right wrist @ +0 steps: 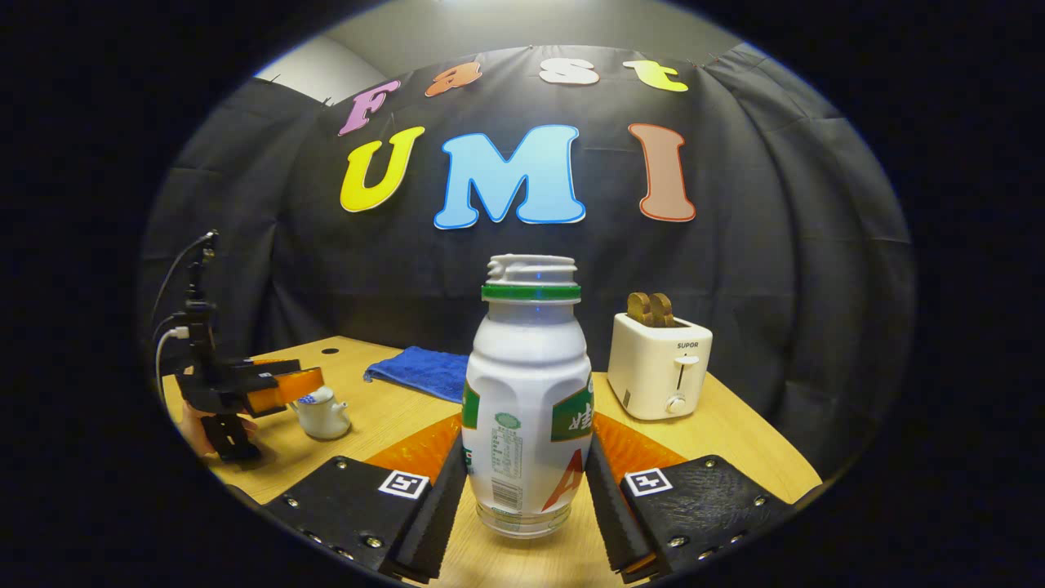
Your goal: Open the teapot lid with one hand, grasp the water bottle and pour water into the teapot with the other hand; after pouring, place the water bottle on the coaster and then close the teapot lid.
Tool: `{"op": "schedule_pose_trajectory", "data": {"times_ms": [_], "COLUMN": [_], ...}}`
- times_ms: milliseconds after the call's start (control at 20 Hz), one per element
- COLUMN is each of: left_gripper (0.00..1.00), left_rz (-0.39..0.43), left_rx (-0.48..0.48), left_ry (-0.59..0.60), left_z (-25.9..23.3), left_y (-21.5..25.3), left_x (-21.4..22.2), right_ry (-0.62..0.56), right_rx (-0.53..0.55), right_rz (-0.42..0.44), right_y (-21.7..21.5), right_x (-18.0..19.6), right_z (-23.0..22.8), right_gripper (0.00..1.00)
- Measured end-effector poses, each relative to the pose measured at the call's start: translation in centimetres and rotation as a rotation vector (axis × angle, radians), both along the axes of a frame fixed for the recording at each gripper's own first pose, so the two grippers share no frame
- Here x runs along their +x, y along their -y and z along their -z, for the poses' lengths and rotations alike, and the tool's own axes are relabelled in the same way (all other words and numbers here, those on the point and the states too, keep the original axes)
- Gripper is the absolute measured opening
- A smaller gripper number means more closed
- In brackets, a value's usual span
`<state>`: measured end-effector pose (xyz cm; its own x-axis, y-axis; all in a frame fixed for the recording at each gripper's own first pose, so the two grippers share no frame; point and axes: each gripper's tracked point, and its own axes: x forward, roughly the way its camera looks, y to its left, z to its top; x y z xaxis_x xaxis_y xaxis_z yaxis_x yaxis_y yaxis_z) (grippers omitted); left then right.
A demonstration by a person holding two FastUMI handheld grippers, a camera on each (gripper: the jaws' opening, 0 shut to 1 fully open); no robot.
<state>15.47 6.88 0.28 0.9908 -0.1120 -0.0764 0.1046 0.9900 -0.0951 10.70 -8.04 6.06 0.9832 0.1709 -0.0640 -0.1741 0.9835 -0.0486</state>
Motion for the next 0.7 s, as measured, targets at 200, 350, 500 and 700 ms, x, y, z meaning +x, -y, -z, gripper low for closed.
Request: {"op": "schedule_pose_trajectory", "data": {"times_ms": [200, 350, 500, 700], "left_gripper": [0.97, 0.96, 0.97, 0.96], "left_rz": [-0.014, -0.036, -0.051, -0.071], "left_rx": [0.008, 0.000, -0.008, 0.070], "left_ry": [0.088, 0.111, 0.135, 0.180], "left_z": [-3.7, -5.7, -6.6, -7.1], "left_y": [-0.9, -2.6, -3.4, -4.1], "left_x": [-5.3, -9.2, -12.6, -15.2], "right_ry": [0.004, -0.023, -0.032, -0.022], "right_rx": [-0.013, 0.013, -0.004, 0.019], "right_rz": [0.050, 0.090, 0.141, 0.214], "right_y": [1.7, 2.9, 3.7, 5.0], "right_x": [4.9, 9.2, 12.7, 15.1], "right_z": [-0.6, 0.0, 1.6, 3.1], "right_gripper": [0.72, 0.70, 0.72, 0.72]}}
